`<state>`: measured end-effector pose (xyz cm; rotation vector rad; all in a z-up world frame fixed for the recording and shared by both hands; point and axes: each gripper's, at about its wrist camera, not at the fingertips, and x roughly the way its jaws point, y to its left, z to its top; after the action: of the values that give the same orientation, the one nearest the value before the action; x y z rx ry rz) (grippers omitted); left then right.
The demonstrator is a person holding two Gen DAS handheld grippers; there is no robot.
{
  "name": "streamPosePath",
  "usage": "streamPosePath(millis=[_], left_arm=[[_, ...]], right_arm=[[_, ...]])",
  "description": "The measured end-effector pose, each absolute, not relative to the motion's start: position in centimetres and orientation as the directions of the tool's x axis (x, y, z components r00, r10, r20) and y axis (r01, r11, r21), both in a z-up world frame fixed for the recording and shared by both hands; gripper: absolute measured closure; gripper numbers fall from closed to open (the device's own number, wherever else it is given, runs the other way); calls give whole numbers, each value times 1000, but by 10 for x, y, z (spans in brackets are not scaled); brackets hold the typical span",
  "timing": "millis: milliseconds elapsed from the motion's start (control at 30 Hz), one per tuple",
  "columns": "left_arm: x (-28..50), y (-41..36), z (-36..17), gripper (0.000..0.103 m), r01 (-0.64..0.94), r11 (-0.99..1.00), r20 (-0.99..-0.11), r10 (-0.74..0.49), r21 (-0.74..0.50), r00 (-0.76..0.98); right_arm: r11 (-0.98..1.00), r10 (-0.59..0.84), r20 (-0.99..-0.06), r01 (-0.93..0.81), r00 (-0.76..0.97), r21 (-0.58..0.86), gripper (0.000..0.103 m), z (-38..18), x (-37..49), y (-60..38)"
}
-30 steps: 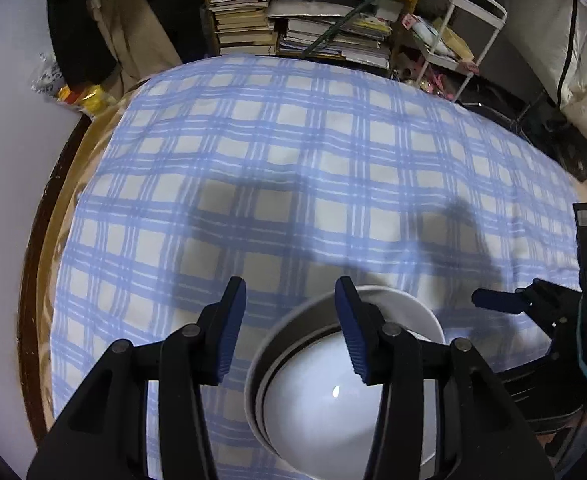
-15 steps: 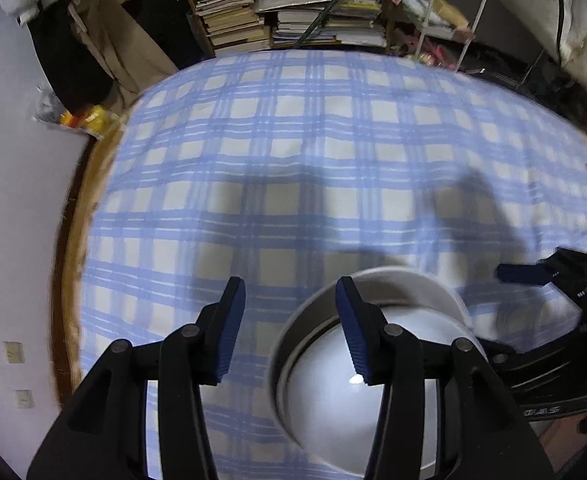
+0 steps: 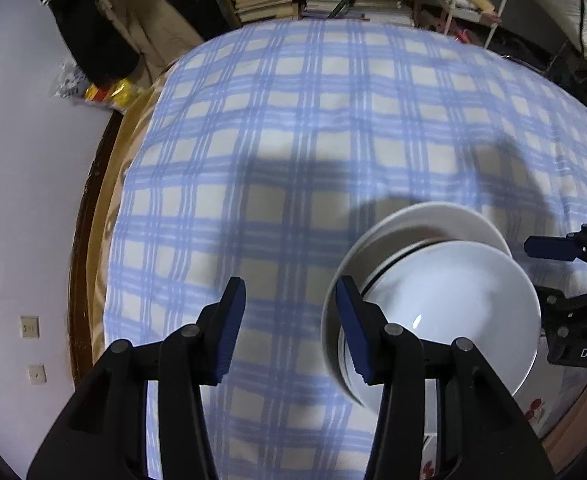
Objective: Organize plates and bowls
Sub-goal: 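Pinch the outer bowl rim of the stack with both tools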
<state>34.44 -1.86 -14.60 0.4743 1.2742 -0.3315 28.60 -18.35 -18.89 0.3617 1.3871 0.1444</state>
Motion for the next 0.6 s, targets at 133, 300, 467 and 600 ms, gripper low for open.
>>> streamPosePath(millis=[133,300,467,600], left_arm=[[341,-15,-148,73,446,888,-975,11,112,223],[334,-9,-154,88,415,908,-984,-26,50,176],[332,9,-162,91,363,930,-986,-110,-59,122],[327,9,-166,97,355,933,-984,-108,-52,140]], right_arm=[[934,319,-931,105,179,340,53,-184,287,-176],[926,334,-926,125,173,357,76,-183,289,-172],[921,337,-923,139,184,364,88,-181,291,-166],[926,327,-926,133,186,354,96,-180,293,-160]])
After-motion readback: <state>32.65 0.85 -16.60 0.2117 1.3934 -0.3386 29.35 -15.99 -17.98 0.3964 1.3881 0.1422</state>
